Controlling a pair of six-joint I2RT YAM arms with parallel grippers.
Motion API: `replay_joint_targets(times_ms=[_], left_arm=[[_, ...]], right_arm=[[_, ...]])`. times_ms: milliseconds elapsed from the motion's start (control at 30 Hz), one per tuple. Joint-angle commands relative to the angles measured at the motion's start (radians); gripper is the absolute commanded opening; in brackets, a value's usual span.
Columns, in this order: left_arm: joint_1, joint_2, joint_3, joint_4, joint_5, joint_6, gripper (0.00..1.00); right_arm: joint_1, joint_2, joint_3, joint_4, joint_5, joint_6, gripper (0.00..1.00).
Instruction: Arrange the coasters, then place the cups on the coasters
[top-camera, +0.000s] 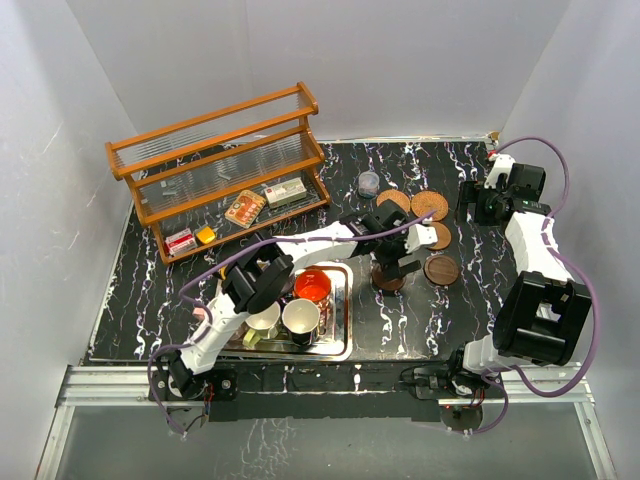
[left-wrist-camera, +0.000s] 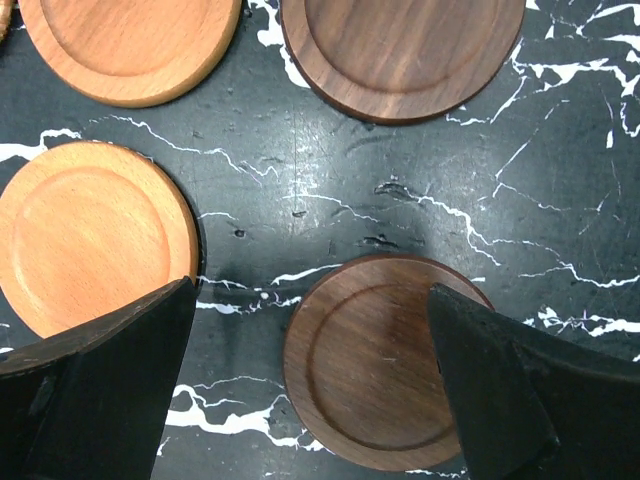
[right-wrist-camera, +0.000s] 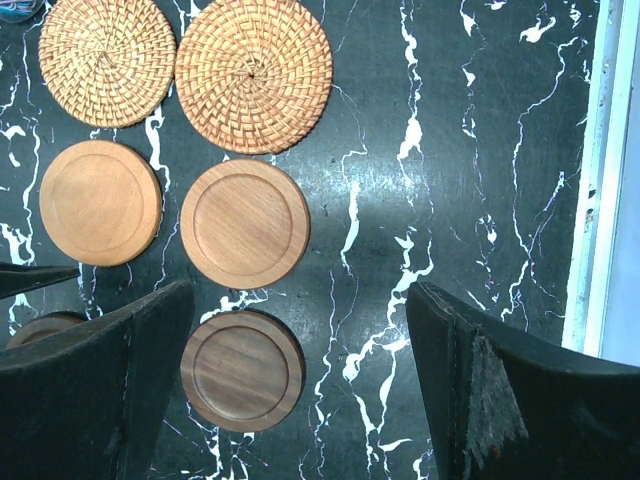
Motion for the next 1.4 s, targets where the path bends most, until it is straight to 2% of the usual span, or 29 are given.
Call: replay_joint_targets(times_ms=[0,700,1367], left_arm=[[-0.008,0.066,0.026,-0.045,-0.043,0.008,0.99],[-0.007,0.163,0.199,-0.048,-0.09,0.017,0.99],[-0.007,0.032,0.225,-0.129,-0.047,0.014,0.99]], right_arm=[[-0.004,-0.033,0.006,0.056,0.0,0.009,0.86],[-0.005,-0.022,0.007,0.049,-0.014,0.0,0.86],[-0.006,-0.035,0.015,0.039,-0.062,-0.005,0.86]])
